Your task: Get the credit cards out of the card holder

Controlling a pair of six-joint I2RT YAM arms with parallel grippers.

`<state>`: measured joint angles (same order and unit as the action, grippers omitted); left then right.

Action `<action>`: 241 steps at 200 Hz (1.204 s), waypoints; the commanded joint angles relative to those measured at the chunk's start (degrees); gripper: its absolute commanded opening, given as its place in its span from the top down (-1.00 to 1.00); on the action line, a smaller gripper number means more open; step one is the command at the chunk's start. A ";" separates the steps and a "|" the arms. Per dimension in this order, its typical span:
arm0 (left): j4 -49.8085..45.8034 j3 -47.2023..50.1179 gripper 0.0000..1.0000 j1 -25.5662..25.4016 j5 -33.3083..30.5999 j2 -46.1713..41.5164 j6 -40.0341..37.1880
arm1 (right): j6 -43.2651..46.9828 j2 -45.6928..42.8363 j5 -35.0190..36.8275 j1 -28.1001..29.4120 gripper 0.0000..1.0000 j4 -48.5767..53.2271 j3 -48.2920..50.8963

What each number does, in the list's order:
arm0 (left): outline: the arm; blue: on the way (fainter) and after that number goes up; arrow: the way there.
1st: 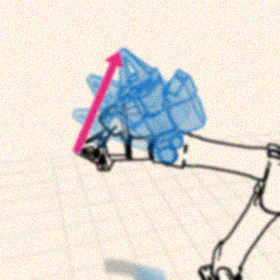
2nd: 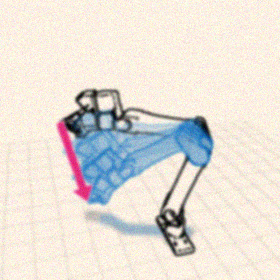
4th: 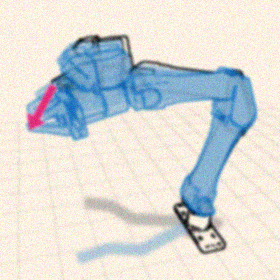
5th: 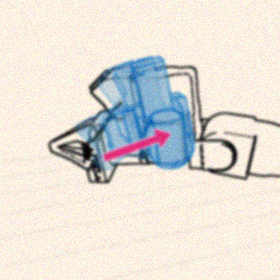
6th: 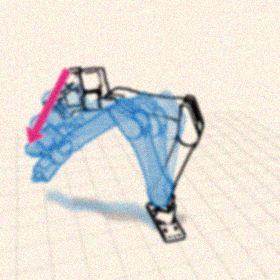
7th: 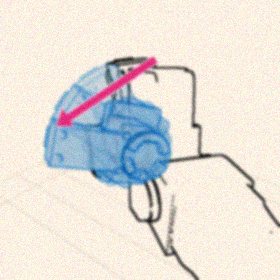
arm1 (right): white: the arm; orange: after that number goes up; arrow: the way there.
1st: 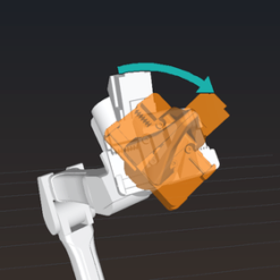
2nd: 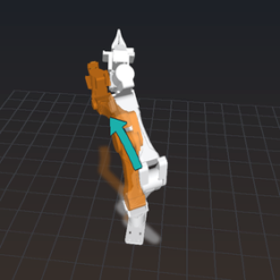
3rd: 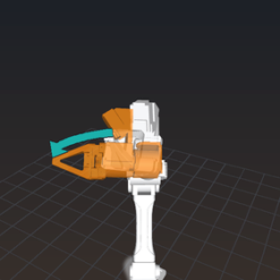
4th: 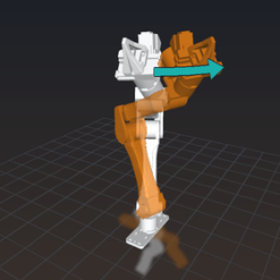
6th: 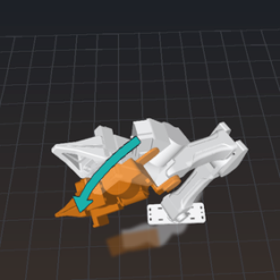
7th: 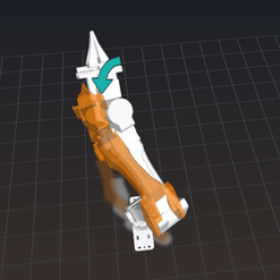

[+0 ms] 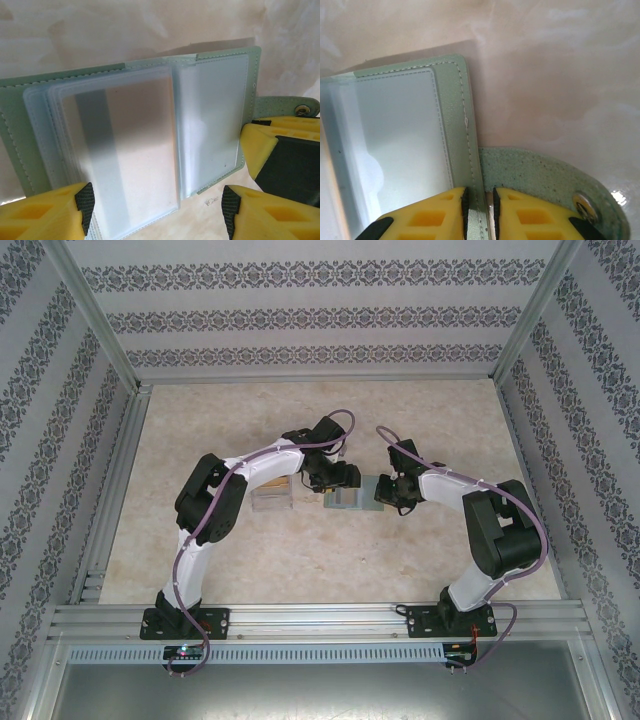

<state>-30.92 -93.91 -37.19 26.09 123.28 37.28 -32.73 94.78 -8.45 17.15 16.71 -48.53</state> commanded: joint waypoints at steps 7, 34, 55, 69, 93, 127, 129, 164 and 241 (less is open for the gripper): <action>-2.69 -1.28 -0.40 -0.60 -1.55 1.10 -1.35 | -0.76 2.69 -3.24 1.80 0.53 -1.55 -0.16; -4.10 -1.47 -0.40 -0.60 -4.55 0.84 -1.89 | -0.76 2.69 -3.24 1.84 0.52 -1.68 -0.02; -3.93 -1.35 -0.39 -0.60 -3.36 1.37 -1.77 | -0.76 2.75 -3.32 1.95 0.52 -1.68 0.02; -3.20 -1.14 -0.39 -0.74 -1.87 1.70 -1.52 | -0.84 2.78 -3.28 2.00 0.52 -1.75 0.01; -1.99 -0.78 -0.39 -0.95 -0.30 1.82 -1.68 | -0.91 2.78 -3.24 2.10 0.53 -1.77 -0.11; -1.41 -0.66 -0.39 -1.04 1.45 2.52 -1.55 | -1.11 2.78 -3.24 2.28 0.52 -1.79 -0.05; -1.45 -0.73 -0.39 -1.11 1.50 2.65 -1.56 | -1.11 2.78 -3.20 2.28 0.52 -1.84 -0.06; -1.56 -0.66 -0.39 -1.13 2.29 3.43 -1.24 | -1.11 2.69 -3.15 2.45 0.52 -1.76 -0.14; 2.95 -0.82 -0.63 -1.75 8.96 3.26 -1.42 | -1.11 2.86 -3.33 2.80 0.52 -1.68 -0.42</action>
<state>-30.59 -94.06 -37.19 31.09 124.68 36.47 -32.93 95.00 -8.16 17.52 16.86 -48.77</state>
